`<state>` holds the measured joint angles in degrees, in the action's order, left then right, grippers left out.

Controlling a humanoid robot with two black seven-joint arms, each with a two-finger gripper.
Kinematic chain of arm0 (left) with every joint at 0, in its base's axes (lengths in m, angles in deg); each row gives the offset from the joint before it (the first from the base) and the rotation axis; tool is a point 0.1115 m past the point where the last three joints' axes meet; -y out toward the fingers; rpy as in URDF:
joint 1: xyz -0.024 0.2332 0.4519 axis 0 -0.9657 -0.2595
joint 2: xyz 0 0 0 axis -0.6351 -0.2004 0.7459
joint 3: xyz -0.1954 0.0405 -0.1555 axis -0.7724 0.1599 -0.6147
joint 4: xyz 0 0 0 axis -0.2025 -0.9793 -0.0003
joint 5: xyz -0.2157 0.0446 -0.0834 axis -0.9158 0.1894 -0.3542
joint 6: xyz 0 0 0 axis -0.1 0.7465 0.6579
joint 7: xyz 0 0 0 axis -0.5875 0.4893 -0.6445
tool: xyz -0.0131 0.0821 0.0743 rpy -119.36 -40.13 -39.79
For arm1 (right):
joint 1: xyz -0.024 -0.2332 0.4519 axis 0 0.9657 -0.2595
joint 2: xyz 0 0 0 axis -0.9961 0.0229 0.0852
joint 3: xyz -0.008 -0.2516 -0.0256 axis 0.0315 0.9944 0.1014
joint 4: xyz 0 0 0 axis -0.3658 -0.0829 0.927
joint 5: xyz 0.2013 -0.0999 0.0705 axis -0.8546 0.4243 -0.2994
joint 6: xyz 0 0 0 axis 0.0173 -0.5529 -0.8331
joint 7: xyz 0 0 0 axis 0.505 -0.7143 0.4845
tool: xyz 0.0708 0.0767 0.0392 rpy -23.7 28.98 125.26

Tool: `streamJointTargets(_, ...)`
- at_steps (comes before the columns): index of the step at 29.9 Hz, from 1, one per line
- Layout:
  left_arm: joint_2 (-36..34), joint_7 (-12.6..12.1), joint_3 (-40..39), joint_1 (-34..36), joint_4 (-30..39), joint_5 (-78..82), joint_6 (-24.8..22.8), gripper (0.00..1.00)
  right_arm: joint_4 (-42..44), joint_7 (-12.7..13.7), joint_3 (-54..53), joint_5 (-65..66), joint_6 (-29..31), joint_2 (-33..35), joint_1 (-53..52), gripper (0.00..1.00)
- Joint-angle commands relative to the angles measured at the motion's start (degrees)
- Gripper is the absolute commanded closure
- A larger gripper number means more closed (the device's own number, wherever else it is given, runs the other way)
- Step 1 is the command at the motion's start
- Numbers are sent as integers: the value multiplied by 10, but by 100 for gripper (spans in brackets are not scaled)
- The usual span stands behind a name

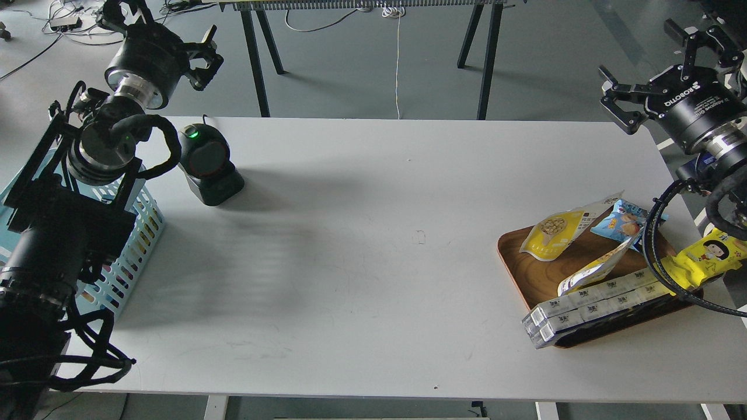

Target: Scan snack and place in basket

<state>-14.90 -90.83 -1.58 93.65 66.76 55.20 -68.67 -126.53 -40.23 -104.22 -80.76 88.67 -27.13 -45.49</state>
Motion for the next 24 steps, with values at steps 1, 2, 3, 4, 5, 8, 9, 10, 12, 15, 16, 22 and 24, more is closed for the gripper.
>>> streamJointTargets(1,-1,2,2,0,0,2,-3,0,3,-1,1,1,-1,0,0,1)
streamJointTargets(2,-1,0,2,0,0,2,-3,0,3,-1,1,1,-1,1,0,1)
streamJointTargets(3,-2,1,0,0,0,2,-3,0,2,0,1,1,-1,1,0,1)
streamJointTargets(4,-1,4,0,0,0,1,-5,0,2,0,1,1,-1,1,1,1)
streamJointTargets(5,-2,5,-2,0,0,1,-5,0,1,-1,1,1,-2,1,1,1)
streamJointTargets(8,-2,5,0,0,-5,1,-5,0,-2,-1,2,3,-1,2,1,1)
streamJointTargets(9,-2,5,0,0,-5,1,-5,0,-2,-1,2,3,-1,2,2,1)
streamJointTargets(10,-2,5,1,0,-5,1,-5,0,-2,-1,2,3,-1,2,1,1)
streamJointTargets(12,-2,5,1,0,-6,1,-4,0,-3,-1,2,3,-1,3,1,1)
streamJointTargets(15,-2,5,1,0,-4,-1,-8,0,-4,-1,3,3,-1,4,1,1)
streamJointTargets(16,-2,4,0,0,-4,-1,-13,0,-4,-1,3,3,-2,4,0,1)
streamJointTargets(22,-2,6,-3,1,-4,-1,-14,0,-16,-1,8,2,-15,19,-13,1)
streamJointTargets(24,-2,7,-3,2,-4,-1,-10,0,-17,-1,16,1,-20,33,-25,1)
